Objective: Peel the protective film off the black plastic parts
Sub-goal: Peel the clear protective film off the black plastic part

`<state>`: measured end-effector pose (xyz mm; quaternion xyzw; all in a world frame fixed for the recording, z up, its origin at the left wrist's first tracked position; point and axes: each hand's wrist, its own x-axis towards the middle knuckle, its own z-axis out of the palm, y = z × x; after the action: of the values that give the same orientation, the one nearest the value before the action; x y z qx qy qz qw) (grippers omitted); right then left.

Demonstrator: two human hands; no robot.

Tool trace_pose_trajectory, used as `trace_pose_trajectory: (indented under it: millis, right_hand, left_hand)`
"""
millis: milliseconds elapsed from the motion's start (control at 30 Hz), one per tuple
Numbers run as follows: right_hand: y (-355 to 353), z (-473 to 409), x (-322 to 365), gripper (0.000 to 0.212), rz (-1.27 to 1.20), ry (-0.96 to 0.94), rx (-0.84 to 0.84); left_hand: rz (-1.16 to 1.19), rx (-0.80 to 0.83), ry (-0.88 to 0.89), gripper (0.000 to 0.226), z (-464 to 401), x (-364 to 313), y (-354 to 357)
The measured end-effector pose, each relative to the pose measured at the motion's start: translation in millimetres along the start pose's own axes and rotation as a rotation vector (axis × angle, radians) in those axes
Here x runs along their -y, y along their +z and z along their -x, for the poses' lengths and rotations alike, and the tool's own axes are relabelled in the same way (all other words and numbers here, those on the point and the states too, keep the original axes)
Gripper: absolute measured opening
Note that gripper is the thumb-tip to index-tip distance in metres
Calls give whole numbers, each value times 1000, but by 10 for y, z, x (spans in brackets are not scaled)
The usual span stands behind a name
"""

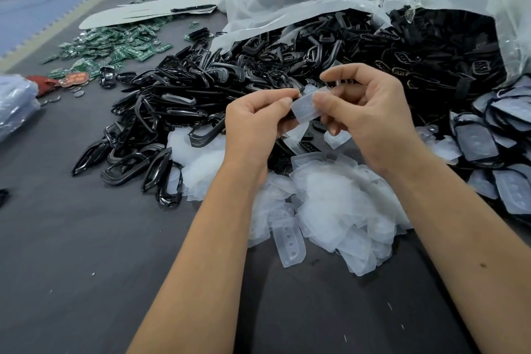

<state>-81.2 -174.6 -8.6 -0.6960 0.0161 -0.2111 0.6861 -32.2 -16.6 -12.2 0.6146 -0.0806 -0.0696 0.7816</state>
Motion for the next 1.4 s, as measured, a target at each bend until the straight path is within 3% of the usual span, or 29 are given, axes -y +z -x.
trace_pose_trajectory:
  millis: [100,600,733,900,1400]
  right_hand:
    - [46,-1,-12,14,77,-17,-36]
    - [148,21,-40,19,93,54,-181]
    - [128,10,-60,19,118,29,-215]
    - [98,-1,-73,20,150,4,-212]
    - [133,18,-109,22,256,-87,-294]
  left_hand:
    - [22,4,-11,21,-14,7,-12]
    - [93,172,-41,29,17,-13,12]
    - [87,127,-76,26,12,-17,25]
    - [-38,127,0,18,7,34,9]
    - [62,95,-60,15,20,67,74]
